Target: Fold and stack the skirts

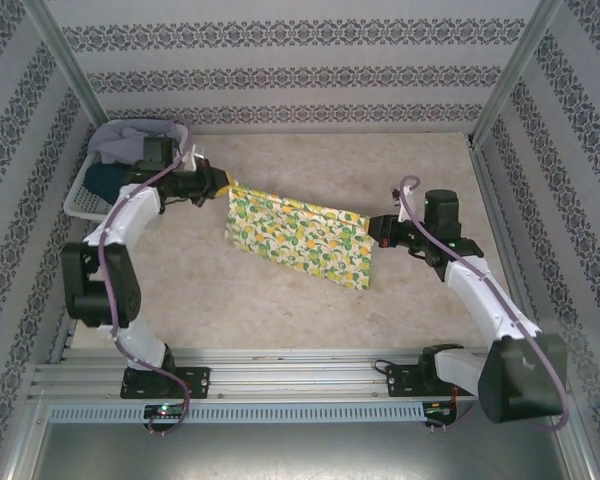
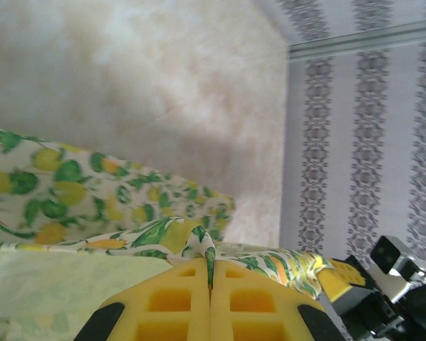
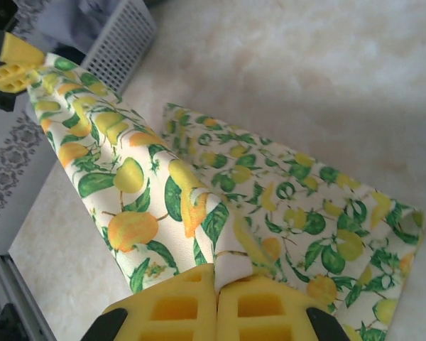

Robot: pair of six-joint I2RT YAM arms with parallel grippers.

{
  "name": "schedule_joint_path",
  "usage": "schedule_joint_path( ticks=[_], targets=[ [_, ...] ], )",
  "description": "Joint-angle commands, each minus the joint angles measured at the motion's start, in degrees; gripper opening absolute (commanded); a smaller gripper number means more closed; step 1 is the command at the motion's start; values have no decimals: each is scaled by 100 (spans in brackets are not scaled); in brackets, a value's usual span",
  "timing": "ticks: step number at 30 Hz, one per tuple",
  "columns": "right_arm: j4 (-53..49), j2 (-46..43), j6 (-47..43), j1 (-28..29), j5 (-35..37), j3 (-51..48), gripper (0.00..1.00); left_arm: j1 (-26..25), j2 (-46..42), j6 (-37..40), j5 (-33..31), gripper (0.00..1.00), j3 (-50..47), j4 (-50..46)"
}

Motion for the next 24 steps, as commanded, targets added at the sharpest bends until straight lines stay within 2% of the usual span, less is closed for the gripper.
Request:
schedule_joint_path(
  ticks=[1, 7, 12, 16, 21, 24],
  targets=[
    [535, 323, 57, 6, 4, 266, 4, -4, 151, -63, -118, 0, 407, 484],
    [545, 1041, -96, 54, 27, 781, 5, -35, 726, 74, -195, 0, 1062, 205],
    [846, 1012, 61, 69, 151, 775, 5, -30, 529, -84, -201, 0, 969, 468],
    [1027, 506, 269, 74, -60, 1017, 4, -35, -124, -164, -110, 0, 1175, 585],
    [909, -362, 21, 77, -295, 1723, 2, -35, -848, 454, -486, 0, 2438, -450],
    [878, -824, -122, 92, -503, 2062, 2, -35, -1308, 589, -660, 0, 2807, -557]
  ],
)
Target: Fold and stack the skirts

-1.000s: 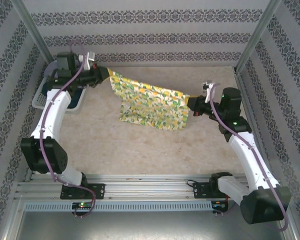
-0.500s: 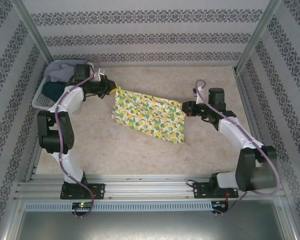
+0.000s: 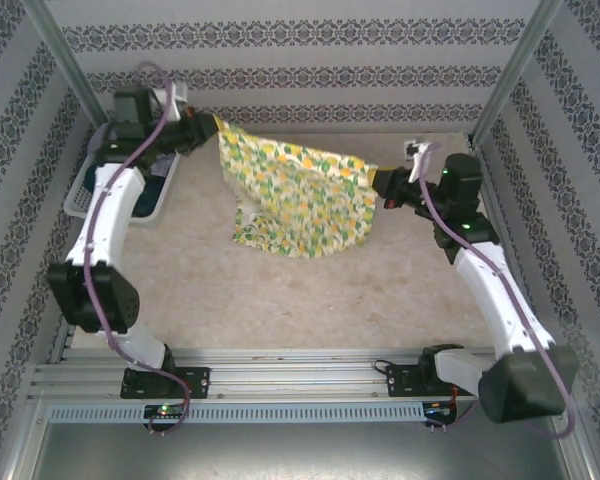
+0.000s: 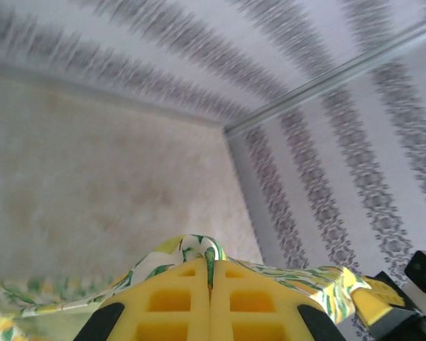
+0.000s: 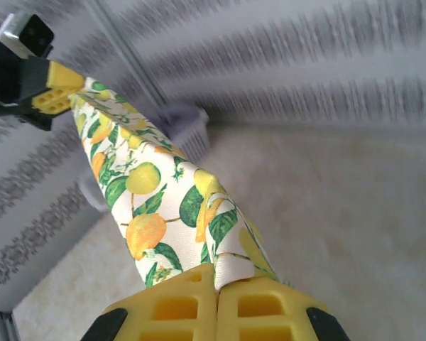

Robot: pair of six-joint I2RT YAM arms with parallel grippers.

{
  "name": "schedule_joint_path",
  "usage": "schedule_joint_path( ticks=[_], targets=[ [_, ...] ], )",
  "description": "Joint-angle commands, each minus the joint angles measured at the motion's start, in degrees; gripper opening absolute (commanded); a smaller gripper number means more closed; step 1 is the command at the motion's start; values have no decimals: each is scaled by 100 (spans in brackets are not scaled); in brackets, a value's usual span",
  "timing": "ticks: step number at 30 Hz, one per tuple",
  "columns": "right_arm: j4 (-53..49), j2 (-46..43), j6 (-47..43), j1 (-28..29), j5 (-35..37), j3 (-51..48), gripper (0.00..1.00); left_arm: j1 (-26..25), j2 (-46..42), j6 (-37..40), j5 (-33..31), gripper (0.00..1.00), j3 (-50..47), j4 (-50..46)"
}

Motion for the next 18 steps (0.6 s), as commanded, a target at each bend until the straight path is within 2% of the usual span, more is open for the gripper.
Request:
schedule_joint_path(
  ticks=[1, 6, 10, 13, 18],
  targets=[
    [192, -595, -243, 64, -374, 416, 2, -7, -805, 385, -251, 0, 423, -244],
    [68, -1338, -279, 96, -369, 622, 2, -7, -1707, 401, -448, 0, 175, -104],
    [69, -1576, -299, 117, -359, 728, 2, -6, -1978, 468, -546, 0, 229, -156],
    [1, -1475, -380, 116, -293, 796, 2, 2, -1817, 481, -585, 0, 410, -192],
    [-160, -715, -530, 125, 63, 786, 2, 4, -772, 424, -554, 0, 730, -327]
  ],
)
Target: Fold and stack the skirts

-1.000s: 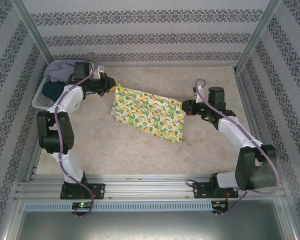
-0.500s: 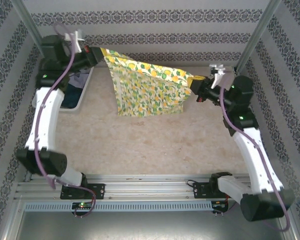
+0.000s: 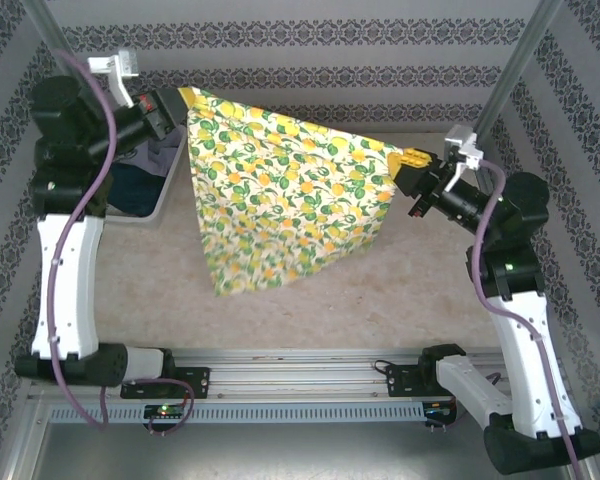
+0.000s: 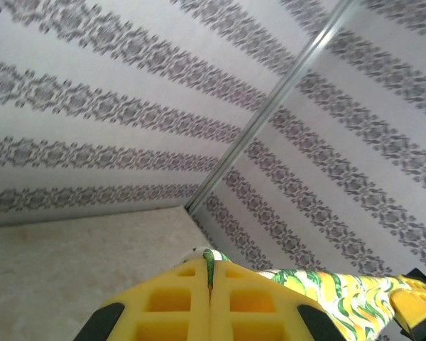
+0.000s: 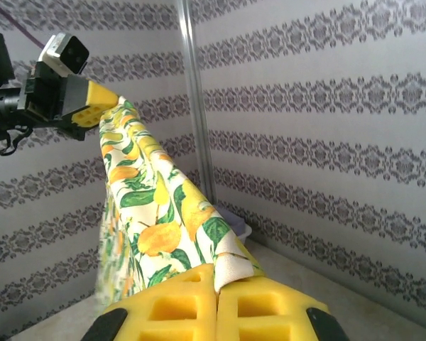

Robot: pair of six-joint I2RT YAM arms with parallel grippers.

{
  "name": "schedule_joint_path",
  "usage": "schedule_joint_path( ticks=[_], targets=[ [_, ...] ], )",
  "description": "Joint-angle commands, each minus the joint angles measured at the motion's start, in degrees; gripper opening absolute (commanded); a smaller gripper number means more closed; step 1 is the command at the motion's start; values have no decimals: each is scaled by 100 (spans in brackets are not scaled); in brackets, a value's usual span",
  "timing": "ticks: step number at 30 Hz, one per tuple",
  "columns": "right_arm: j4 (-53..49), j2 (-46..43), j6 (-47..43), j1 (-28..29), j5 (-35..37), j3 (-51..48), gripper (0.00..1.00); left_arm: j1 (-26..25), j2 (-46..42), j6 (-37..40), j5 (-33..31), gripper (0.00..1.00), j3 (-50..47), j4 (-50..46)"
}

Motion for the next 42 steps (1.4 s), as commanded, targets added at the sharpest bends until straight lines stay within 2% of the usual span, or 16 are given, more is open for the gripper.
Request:
schedule_joint_path(
  ticks=[1, 5, 9, 14, 17, 19, 21, 23, 24, 25, 27, 30, 31, 34, 37, 42],
  targets=[
    [-158, 637, -247, 8, 329, 41, 2, 9, 851, 103, -198, 0, 122, -85],
    [-72, 1846, -451, 29, 385, 6, 2, 8, 2169, 93, 107, 0, 318, 94],
    [182, 3468, -624, 51, 595, 214, 2, 9, 3758, 66, 226, 0, 515, 470],
    [296, 5468, -466, 28, 938, 1198, 1, 0, 5781, 163, -22, 0, 1606, 406],
    [240, 6219, -327, 43, 987, 1756, 3, 0, 6567, 281, -352, 0, 2195, 234],
    [101, 6529, -333, 48, 1163, 2038, 6, 0, 6971, 385, -524, 0, 2592, -3],
    [-31, 6758, -375, 37, 1325, 2247, 15, 1, 7170, 419, -631, 2, 2716, -65],
    [-199, 6908, -361, 22, 1624, 2407, 25, 8, 7237, 422, -777, 13, 2748, -68],
    [-208, 6923, -306, 10, 1750, 2431, 30, 9, 7226, 406, -787, 27, 2768, -84],
    [-189, 6891, -277, 11, 1896, 2409, 34, 10, 7180, 398, -752, 36, 2805, -112],
    [-199, 6698, -210, 9, 2235, 2310, 43, 9, 6970, 414, -640, 48, 2789, -134],
    [-272, 6203, -74, 5, 2659, 1986, 73, -2, 6348, 491, -781, 78, 2549, -220],
    [-338, 5992, -19, 4, 2765, 1831, 96, -21, 6037, 549, -906, 98, 2397, -257],
    [-505, 5233, 170, 4, 3279, 1181, 98, -61, 4997, 693, -1543, 100, 1519, -320],
    [-834, 4331, 545, -31, 3652, 279, 98, -95, 3712, 604, -2338, 100, 26, -231],
    [-1511, 2910, 1479, -44, 3051, -1276, 98, -143, 1383, 148, -3356, 100, -2921, 32]
  ],
)
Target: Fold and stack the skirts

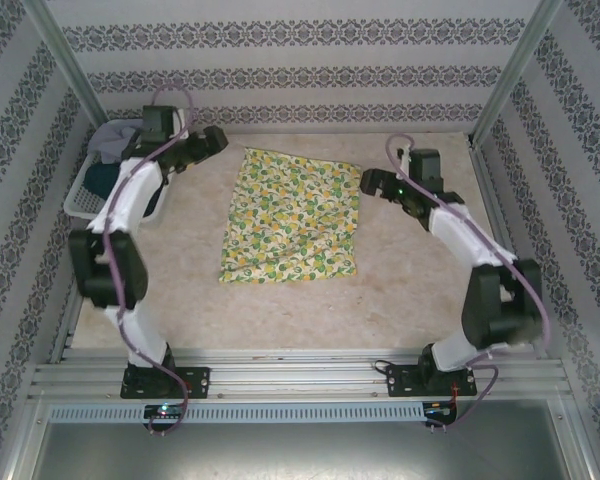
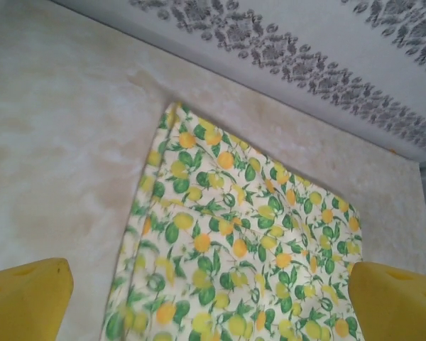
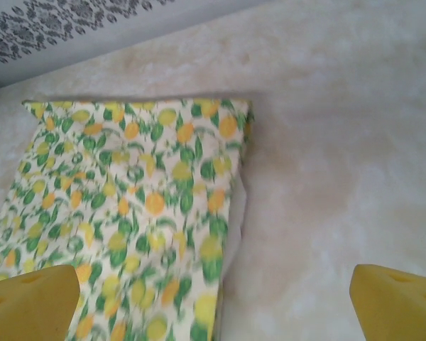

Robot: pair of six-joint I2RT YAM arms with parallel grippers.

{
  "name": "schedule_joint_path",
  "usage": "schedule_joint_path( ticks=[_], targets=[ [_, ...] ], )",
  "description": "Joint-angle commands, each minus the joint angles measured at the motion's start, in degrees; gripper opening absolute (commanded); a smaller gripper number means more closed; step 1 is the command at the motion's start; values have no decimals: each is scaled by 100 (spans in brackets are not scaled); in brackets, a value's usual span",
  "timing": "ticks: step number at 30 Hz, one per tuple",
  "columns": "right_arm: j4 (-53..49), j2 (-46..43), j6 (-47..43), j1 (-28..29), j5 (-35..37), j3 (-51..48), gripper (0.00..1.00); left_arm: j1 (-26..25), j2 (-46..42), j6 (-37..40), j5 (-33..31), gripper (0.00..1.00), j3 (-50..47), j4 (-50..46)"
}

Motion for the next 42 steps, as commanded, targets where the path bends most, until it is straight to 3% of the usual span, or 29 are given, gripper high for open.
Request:
schedule_joint_path(
  ticks=[1, 5, 9, 13, 16, 20, 27, 33, 42],
  targets=[
    [-878, -598, 886, -13, -390, -833, 98, -75, -1099, -371, -934, 100, -1702, -110],
    [-1060, -1191, 1515, 149, -1194, -1591, 93, -140, -2266, -895, -733, 100, -3162, -713],
    [-1208, -1277, 1938, 464, -1233, -1961, 74, -170, -2947, -1475, -263, 99, -4203, -989],
    [-691, -879, 2292, 814, -1390, -2190, 54, -183, -2836, -1788, 418, 81, -4886, -579],
    [-488, -471, 2406, 1140, -1223, -2120, 47, -246, -2375, -1979, 1005, 70, -5027, -135],
    [-227, -37, 2515, 1381, -991, -2200, 43, -390, -2078, -2000, 1131, 63, -5010, -42],
    [-145, 291, 2447, 1543, -479, -2305, 41, -420, -1972, -2059, 1097, 60, -5317, 304],
    [-260, -207, 2539, 1570, 388, -2645, 40, -455, -1665, -2144, 1155, 57, -5402, 689],
    [-17, 546, 2401, 1711, 308, -2253, 35, -456, -1330, -2073, 1186, 55, -5326, 866]
  ],
)
